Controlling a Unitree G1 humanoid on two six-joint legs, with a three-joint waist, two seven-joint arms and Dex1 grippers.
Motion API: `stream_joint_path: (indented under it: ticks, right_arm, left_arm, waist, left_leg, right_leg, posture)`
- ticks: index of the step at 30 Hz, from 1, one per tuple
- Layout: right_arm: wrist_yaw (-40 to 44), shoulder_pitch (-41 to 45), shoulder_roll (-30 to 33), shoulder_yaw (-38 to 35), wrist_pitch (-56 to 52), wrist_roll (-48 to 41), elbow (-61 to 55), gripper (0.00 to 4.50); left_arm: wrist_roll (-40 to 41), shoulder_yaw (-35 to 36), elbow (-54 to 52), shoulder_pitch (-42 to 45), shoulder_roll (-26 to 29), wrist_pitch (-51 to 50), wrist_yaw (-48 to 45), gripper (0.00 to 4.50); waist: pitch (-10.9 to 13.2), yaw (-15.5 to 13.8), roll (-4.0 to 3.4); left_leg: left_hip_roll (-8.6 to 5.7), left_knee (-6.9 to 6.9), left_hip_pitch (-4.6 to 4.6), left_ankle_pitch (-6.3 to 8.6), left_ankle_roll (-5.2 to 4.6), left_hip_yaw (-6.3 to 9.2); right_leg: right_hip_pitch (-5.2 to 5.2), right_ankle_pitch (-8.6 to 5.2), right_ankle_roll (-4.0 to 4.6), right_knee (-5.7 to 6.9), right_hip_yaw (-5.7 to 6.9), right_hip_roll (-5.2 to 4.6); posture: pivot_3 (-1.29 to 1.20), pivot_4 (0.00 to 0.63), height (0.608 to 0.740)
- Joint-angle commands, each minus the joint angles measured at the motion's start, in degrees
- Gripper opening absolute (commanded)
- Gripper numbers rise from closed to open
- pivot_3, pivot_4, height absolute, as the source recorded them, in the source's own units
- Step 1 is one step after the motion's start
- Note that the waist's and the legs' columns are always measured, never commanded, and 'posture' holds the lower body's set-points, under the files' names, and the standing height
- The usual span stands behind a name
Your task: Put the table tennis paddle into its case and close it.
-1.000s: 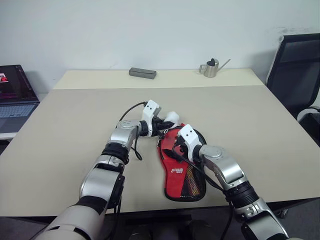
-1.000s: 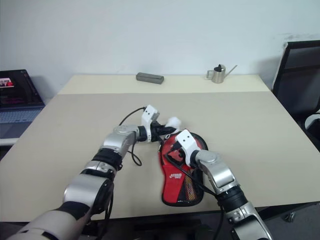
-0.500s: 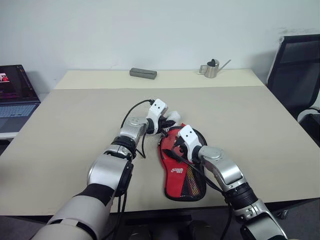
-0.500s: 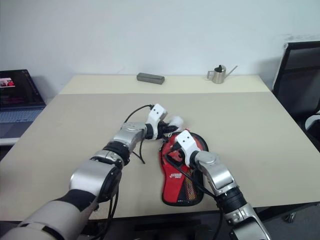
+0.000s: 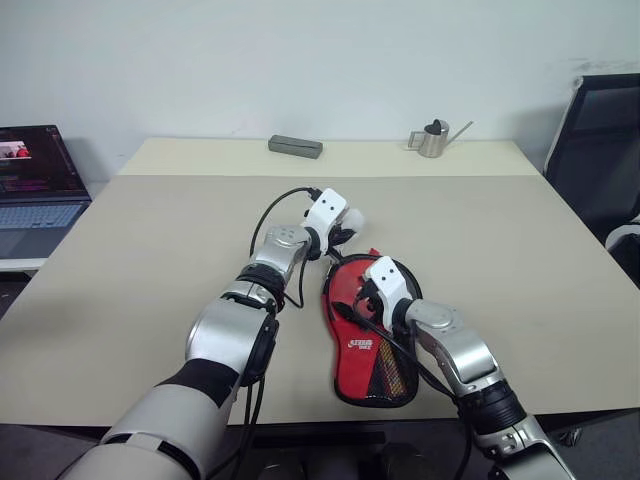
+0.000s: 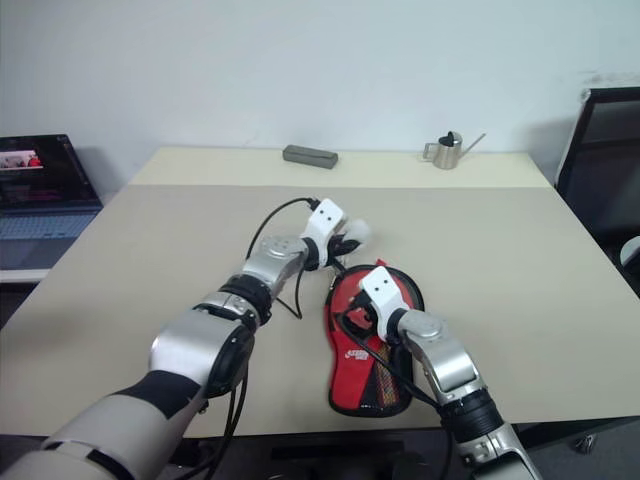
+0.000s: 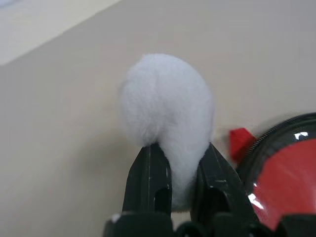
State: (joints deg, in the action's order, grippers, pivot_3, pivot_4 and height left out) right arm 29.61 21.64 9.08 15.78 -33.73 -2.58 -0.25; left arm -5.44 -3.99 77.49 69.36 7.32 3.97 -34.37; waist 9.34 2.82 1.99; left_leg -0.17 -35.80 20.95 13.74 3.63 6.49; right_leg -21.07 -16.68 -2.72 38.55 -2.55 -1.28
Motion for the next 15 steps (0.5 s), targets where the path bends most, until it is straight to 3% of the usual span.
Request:
stream_joint_path:
  ticks: [1,15]
  right_arm:
    - [0.1,-7.4,1.1,2.9,-9.8,-0.1,5.2,4.50]
    - [-4.2,-15.3,0.4,3.5,-15.8,-1.7,-5.6,4.50]
  left_arm:
    - [-0.8,0.9,-0.5,3.1,-1.5,2.1,1.1,0.16]
    - [-7.0,-0.2,0.7,6.5,-6.9,5.0,9.1,0.16]
  waist:
    - [0.0,-0.1,0.00]
    - [-0.1,-1.0,-0.02]
  left_leg:
    - [-0.02,0.00,0.00,0.04,0.05,0.00]
    - [-0.04,0.39,0.07,0.19,0.24,0.03]
  right_leg:
    - [0.02,-0.03,-0.05,-0.03,0.00,-0.02]
    - [0.15,-0.13,-0.21,-0.71,0.07,-0.08]
  posture:
    - [0.00,0.150,0.740]
    - [0.00,0.150,0.740]
